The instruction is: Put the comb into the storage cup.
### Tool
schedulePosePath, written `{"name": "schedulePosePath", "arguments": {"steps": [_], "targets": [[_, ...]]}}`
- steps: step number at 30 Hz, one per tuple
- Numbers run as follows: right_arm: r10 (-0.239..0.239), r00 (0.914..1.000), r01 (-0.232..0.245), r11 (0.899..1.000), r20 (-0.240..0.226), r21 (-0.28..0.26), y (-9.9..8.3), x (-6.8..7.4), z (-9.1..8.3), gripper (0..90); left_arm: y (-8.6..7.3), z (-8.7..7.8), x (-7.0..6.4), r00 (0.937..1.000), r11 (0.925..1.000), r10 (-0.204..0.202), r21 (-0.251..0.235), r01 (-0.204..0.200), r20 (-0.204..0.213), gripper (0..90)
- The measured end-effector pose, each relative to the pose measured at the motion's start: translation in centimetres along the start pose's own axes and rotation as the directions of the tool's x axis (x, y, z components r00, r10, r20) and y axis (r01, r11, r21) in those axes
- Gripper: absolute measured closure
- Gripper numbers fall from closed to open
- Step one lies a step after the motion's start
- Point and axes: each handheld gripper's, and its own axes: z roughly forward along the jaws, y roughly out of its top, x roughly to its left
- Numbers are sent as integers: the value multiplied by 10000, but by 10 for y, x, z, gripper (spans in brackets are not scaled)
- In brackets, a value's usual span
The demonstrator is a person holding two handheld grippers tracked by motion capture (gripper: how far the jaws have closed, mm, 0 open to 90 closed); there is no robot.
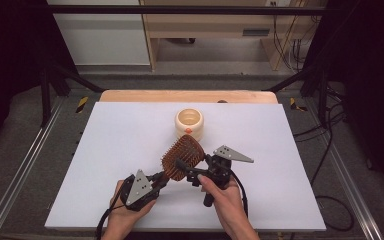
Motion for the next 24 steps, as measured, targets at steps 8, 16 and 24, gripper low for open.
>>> {"name": "schedulePosePath", "arguments": {"steps": [8,16,24], "targets": [[52,10000,-52,9998,38,-196,1,1,3,215,1,-1,1,10000,10000,-22,-77,22,-66,725],[182,9998,-181,9987,28,-480,1,3,7,283,1,-2,2,9998,9999,-102,-119,100,-154,725],[277,9996,-280,9978,-43,-596,1,3,8,340,0,-3,2,9997,9998,-148,-162,145,-206,725]]}}
